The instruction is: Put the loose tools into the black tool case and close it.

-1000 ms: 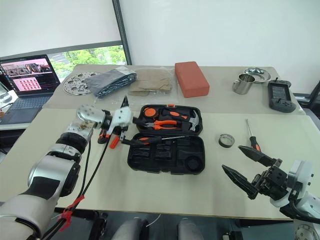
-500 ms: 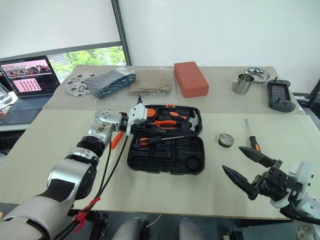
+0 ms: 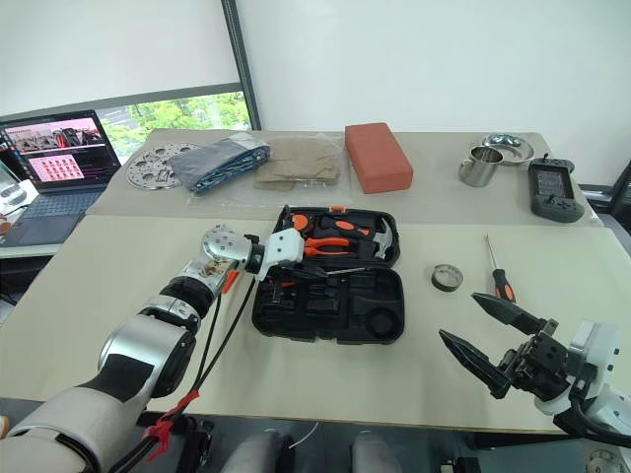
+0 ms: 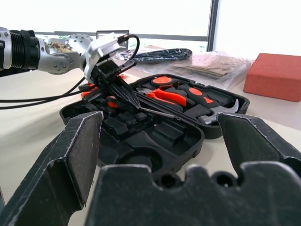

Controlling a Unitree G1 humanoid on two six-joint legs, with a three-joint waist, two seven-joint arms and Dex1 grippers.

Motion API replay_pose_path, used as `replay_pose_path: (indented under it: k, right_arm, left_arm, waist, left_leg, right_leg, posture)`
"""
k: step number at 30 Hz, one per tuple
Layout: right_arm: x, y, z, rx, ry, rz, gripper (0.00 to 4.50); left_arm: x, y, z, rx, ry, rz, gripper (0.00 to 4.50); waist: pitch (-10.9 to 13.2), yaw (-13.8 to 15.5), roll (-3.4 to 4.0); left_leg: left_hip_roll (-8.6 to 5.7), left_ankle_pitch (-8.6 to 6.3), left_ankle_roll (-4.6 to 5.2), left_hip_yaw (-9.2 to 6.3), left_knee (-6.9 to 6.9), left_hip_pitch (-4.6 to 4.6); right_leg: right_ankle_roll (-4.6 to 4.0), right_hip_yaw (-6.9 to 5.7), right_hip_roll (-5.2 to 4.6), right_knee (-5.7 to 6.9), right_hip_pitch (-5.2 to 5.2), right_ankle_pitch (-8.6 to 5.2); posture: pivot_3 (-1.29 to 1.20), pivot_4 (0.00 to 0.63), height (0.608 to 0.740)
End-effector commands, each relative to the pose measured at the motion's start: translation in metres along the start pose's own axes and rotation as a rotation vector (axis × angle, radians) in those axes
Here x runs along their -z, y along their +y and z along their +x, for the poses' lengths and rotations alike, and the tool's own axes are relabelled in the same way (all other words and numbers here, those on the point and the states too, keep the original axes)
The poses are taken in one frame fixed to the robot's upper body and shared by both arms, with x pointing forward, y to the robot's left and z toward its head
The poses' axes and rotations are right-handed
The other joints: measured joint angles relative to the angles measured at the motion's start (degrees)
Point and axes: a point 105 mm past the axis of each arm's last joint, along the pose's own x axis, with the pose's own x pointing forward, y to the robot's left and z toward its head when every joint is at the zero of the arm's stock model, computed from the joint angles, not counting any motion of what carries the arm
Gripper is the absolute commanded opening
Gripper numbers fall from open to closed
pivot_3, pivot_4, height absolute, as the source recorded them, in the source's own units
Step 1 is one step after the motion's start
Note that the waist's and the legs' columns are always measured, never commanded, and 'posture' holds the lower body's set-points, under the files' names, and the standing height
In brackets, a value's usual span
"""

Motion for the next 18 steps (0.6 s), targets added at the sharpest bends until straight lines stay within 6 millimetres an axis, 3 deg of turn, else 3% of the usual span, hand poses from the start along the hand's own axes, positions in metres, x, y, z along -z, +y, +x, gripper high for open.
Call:
replay_pose_path:
  k: [1,5,12,14,18]
  right_arm:
    - [-0.012,0.001,0.002,-0.015,-0.024,-0.042,4.50]
    - [-0.012,0.002,0.001,-0.017,-0.022,-0.041,4.50]
    - [-0.012,0.003,0.000,-0.013,-0.020,-0.036,4.50]
    - [-0.011,0.003,0.001,-0.014,-0.021,-0.036,4.50]
    - [-0.012,0.003,0.002,-0.014,-0.024,-0.037,4.50]
  left_arm:
    - [0.022,-0.011,0.002,0.041,0.123,0.008,0.05]
    - [0.010,-0.004,0.005,0.004,0.047,-0.033,0.05]
    - [-0.039,0.023,-0.011,-0.070,-0.323,-0.172,0.05]
    - [-0.041,0.026,-0.014,-0.090,-0.345,-0.191,0.05]
    - [-0.020,0.026,-0.016,-0.152,-0.251,-0.235,0.05]
  waist:
    - [-0.01,-0.03,0.01]
    - [-0.05,-0.10,0.06]
    - [-0.05,-0.09,0.08]
    - [-0.05,-0.22,0.08]
    - [-0.05,-0.19,0.07]
  left_leg:
    - [-0.01,0.00,0.00,0.00,0.01,0.01]
    - [-0.03,0.00,0.00,0.00,0.07,0.07]
    - [-0.01,0.02,0.01,-0.02,0.15,-0.08]
    - [-0.02,0.01,0.02,-0.02,0.10,-0.09]
    - [-0.02,0.01,0.02,-0.06,0.02,-0.09]
  right_leg:
    - [0.01,0.01,0.00,0.01,0.00,-0.01]
    - [0.03,0.02,0.01,0.11,0.05,-0.01]
    - [0.01,-0.02,0.06,0.11,-0.32,0.00]
    - [0.01,-0.01,0.06,0.07,-0.32,-0.01]
    - [0.02,-0.01,0.06,0.03,-0.32,-0.01]
  posture:
    - [0.00,0.150,0.740]
    - [0.00,0.150,0.740]
    - [0.00,0.150,0.740]
    - [0.00,0.150,0.740]
    - [0.00,0.150,0.740]
